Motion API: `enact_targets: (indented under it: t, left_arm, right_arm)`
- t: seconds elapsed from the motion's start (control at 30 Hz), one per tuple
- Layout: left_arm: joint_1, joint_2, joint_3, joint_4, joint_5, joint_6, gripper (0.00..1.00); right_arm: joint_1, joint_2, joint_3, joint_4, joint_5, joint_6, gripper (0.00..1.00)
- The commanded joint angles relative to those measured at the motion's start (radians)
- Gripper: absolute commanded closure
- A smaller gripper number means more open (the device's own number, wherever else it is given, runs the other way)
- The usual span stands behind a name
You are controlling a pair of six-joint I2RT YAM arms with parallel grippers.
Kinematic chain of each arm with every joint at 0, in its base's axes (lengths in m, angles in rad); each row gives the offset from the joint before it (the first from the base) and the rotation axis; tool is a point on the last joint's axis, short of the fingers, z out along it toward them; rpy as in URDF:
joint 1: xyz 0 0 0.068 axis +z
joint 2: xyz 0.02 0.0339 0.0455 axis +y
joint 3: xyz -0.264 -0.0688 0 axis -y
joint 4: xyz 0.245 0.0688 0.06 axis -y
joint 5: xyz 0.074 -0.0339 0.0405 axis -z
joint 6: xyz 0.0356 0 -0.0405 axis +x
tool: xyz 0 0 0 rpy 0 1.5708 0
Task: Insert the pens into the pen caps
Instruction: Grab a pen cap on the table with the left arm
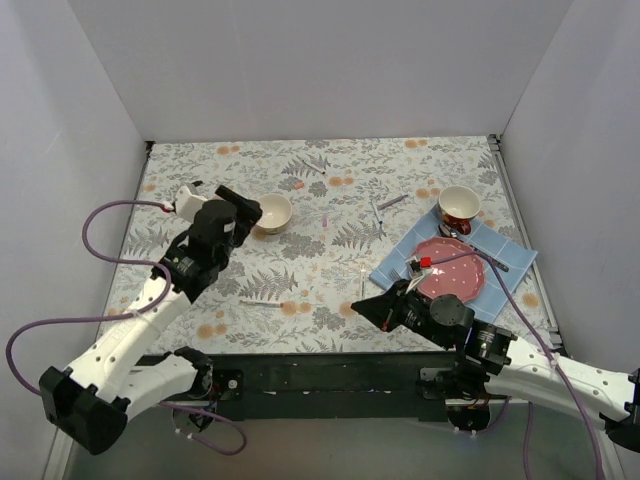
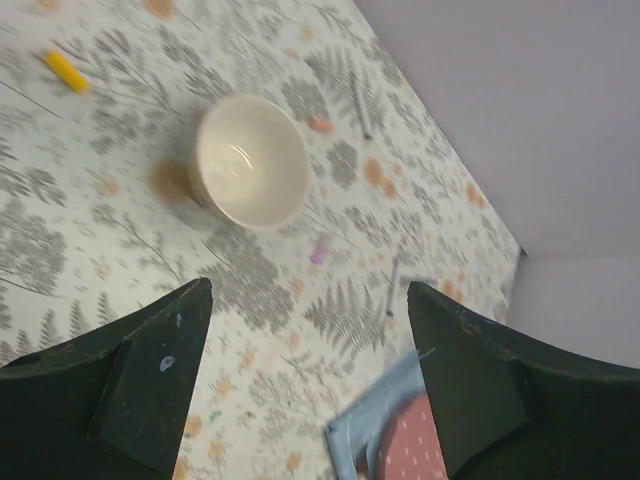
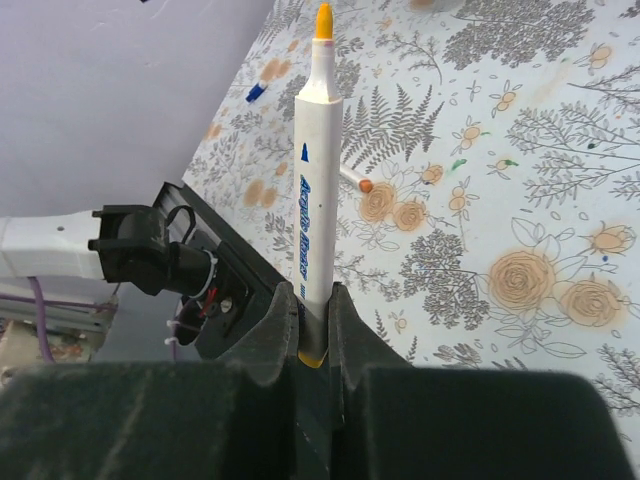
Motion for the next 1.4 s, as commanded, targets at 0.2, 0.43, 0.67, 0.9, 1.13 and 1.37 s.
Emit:
enact_targets:
  t: [0.2,0.43,0.67,0.9,1.13,1.37]
  left_arm:
    - [0.281,0.352,0.195,0.122,0.028,0.879,0.07]
    - [0.499,0.63,0.4,-0.018,0.441,1.185,0.17]
    - [0.547,0.698,0.335,0.058,0.666,1.533,0.36]
    - [0.551,0.701,0.278,0.044,0.884,1.855,0.45]
    - [0.553,0.839,0.334,-0.016,0.818,1.94,0.49]
    - [0.553,0.88,0.301,0.07,0.748,1.958,0.5]
  right_arm:
    - [-0.002,-0.049,0.084,-0.079,0.049,-0.155,0.99]
    - [0.0,-0.043,0.128,-0.134,0.036,-0.216,0.99]
    - [-0.002,-0.038,0.144,-0.153,0.064,-0.245,0.99]
    - [-0.002,-0.005,0.159,-0.142,0.067,-0.253,0.99]
    - [-0.002,0.002,0.178,-0.18,0.091,-0.253,0.99]
    - [-0.002,0.002,0.195,-0.194,0.115,-0.273,0.99]
